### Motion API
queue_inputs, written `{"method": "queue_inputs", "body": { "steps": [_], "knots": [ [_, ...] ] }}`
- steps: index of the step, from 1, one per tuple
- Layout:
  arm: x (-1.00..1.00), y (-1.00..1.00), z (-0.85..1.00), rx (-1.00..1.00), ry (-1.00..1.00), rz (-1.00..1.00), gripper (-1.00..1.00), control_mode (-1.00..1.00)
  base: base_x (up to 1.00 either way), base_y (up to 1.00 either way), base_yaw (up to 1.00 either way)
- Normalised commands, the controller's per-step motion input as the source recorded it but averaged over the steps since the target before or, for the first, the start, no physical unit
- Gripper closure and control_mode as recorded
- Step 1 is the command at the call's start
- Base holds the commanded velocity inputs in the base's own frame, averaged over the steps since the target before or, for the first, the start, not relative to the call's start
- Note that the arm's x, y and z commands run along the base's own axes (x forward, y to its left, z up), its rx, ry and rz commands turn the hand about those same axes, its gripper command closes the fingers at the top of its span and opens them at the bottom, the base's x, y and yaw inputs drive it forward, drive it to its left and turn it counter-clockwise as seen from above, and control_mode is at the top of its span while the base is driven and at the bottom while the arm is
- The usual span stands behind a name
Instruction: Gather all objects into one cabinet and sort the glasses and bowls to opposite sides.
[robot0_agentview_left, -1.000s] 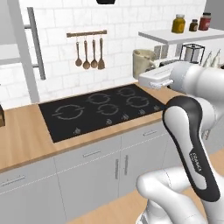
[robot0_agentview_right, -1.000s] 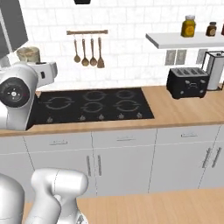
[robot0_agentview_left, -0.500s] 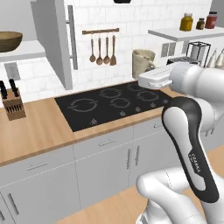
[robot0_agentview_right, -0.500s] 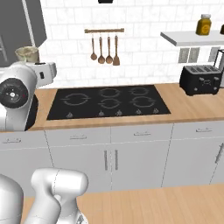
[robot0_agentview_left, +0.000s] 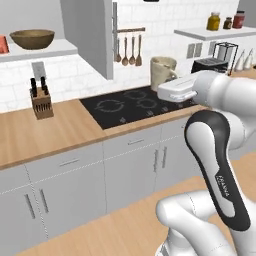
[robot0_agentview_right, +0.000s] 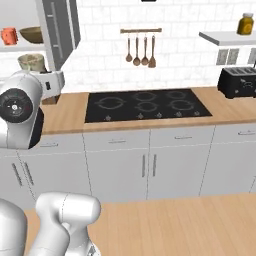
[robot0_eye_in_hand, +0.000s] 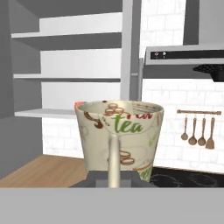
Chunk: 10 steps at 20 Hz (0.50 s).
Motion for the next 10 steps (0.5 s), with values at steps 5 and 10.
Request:
{"method": "queue_inputs", "body": {
  "steps": [5, 10],
  "knots": [
    [0.0, 0.0, 0.0, 0.0, 0.0, 0.0, 1.0, 1.0, -0.57, 0.57, -0.16],
    [0.0, 0.0, 0.0, 0.0, 0.0, 0.0, 1.0, 1.0, -0.04, 0.96, -0.09]
  ]
}}
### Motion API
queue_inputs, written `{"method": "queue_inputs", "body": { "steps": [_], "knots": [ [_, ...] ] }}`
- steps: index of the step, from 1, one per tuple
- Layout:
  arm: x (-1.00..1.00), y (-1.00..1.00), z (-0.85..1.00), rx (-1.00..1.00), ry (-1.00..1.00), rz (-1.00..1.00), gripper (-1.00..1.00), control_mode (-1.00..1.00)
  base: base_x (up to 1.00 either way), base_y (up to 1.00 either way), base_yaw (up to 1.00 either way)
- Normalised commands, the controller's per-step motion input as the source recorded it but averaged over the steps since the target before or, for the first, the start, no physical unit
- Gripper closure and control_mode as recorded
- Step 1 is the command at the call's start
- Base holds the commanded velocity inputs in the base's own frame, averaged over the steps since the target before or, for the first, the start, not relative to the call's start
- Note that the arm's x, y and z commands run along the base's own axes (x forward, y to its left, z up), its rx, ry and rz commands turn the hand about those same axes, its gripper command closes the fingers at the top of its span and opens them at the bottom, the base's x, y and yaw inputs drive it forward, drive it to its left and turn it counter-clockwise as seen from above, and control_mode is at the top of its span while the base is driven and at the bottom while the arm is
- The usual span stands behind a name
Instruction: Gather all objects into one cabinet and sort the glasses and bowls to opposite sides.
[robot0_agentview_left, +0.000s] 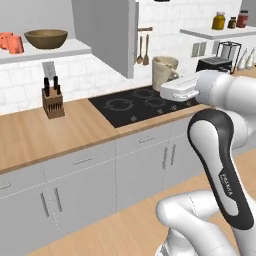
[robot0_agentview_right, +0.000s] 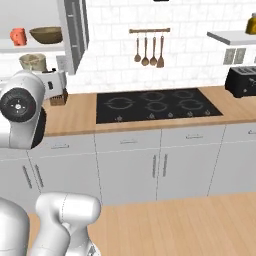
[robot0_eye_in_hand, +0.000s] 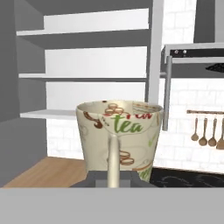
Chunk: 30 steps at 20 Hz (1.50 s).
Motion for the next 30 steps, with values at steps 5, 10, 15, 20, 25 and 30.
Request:
{"method": "queue_inputs", "body": {
  "steps": [5, 10, 15, 20, 25, 30],
  "knots": [
    [0.0, 0.0, 0.0, 0.0, 0.0, 0.0, 1.0, 1.0, -0.95, 0.42, -0.01],
    [0.0, 0.0, 0.0, 0.0, 0.0, 0.0, 1.0, 1.0, -0.09, 0.79, -0.14],
    [0.0, 0.0, 0.0, 0.0, 0.0, 0.0, 1.0, 1.0, 0.25, 1.0, -0.05],
    [0.0, 0.0, 0.0, 0.0, 0.0, 0.0, 1.0, 1.0, 0.57, 0.91, -0.03],
    [0.0, 0.0, 0.0, 0.0, 0.0, 0.0, 1.0, 1.0, 0.92, 0.77, -0.03],
    [0.0, 0.0, 0.0, 0.0, 0.0, 0.0, 1.0, 1.0, 0.73, 0.53, 0.0]
  ]
}}
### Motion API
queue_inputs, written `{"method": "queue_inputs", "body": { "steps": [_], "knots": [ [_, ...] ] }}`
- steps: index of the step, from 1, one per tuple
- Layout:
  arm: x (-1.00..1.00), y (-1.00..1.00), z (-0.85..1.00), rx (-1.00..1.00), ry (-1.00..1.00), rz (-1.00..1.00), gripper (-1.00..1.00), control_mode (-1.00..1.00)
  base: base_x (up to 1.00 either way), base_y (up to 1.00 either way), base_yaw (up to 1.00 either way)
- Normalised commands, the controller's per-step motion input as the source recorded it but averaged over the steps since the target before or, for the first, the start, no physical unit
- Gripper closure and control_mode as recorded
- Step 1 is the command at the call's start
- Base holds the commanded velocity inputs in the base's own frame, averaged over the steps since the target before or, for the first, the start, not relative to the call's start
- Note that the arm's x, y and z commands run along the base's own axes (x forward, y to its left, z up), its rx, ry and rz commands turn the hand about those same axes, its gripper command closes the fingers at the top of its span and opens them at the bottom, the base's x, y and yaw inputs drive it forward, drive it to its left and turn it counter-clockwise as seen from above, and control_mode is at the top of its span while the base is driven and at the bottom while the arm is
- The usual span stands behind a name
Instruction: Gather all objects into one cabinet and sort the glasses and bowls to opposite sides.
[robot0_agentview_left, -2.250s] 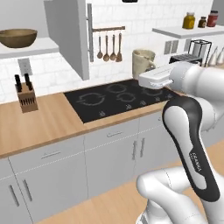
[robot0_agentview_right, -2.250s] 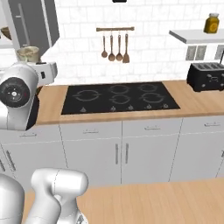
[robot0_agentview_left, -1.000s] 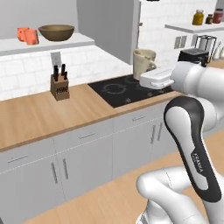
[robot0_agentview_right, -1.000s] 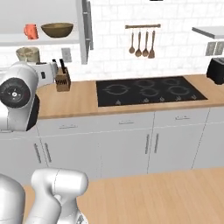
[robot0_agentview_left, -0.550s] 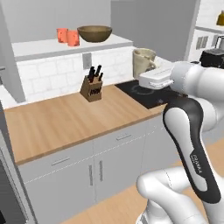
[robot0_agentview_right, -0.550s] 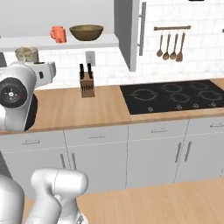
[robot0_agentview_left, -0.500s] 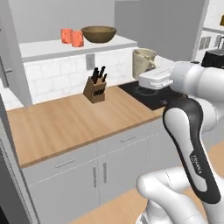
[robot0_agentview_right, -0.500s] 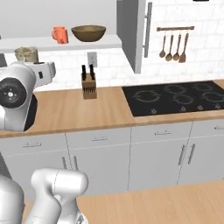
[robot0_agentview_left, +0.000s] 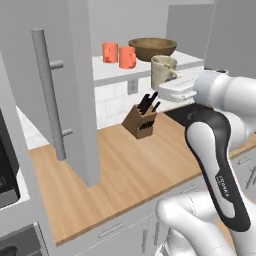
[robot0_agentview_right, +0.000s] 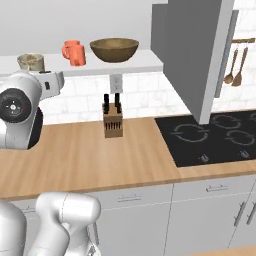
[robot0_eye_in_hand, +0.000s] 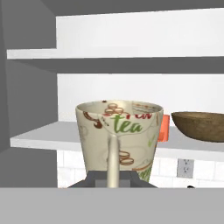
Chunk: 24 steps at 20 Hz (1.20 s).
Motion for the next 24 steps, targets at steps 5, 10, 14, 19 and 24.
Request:
{"method": "queue_inputs", "body": {
  "steps": [5, 10, 14, 19, 24],
  "knots": [
    [0.0, 0.0, 0.0, 0.0, 0.0, 0.0, 1.0, 1.0, 0.39, 0.4, 0.0],
    [0.0, 0.0, 0.0, 0.0, 0.0, 0.0, 1.0, 1.0, 0.03, 0.14, 0.02],
    [0.0, 0.0, 0.0, 0.0, 0.0, 0.0, 1.0, 1.0, 0.17, 0.16, 0.0],
    [0.57, 0.46, 0.0, 0.0, 0.04, -0.03, 1.0, -1.0, 0.0, 0.0, 0.0],
    [0.51, 0.4, 0.0, 0.01, 0.04, -0.02, 1.0, -1.0, 0.0, 0.0, 0.0]
  ]
}}
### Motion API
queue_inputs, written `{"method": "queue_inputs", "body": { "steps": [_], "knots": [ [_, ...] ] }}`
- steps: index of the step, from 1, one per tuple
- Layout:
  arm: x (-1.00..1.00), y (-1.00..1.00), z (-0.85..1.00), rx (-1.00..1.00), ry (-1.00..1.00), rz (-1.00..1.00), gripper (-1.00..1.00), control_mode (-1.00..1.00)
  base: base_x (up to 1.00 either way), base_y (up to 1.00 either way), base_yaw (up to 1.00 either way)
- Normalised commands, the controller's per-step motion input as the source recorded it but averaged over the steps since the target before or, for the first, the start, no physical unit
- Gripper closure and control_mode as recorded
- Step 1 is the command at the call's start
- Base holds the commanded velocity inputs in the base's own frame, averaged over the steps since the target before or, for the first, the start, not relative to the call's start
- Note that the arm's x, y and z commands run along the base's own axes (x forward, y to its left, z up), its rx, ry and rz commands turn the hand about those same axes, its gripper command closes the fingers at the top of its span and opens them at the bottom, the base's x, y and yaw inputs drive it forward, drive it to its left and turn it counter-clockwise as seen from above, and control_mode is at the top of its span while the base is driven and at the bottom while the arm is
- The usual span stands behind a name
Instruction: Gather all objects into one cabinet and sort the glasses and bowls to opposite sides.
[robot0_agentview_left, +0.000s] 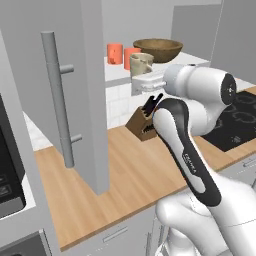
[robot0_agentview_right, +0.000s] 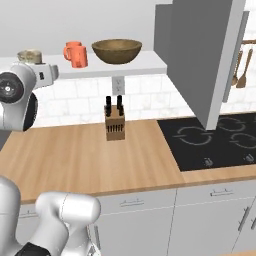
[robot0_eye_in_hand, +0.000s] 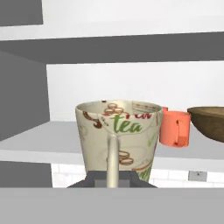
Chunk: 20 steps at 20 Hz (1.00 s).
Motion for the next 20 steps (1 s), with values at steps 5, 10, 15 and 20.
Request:
{"method": "queue_inputs", "body": {
  "steps": [5, 10, 15, 20],
  "knots": [
    [0.22, 0.27, -0.03, 0.0, 0.0, 0.0, 1.0, -1.0, 0.0, 0.0, 0.0],
    [0.38, 0.15, -0.08, 0.0, 0.0, -0.12, 1.0, -1.0, 0.0, 0.0, 0.0],
    [0.56, 0.2, -0.17, -0.01, 0.0, -0.16, 1.0, -1.0, 0.0, 0.0, 0.0],
    [0.59, 0.2, -0.09, 0.0, 0.06, -0.06, 1.0, -1.0, 0.0, 0.0, 0.0]
  ]
}}
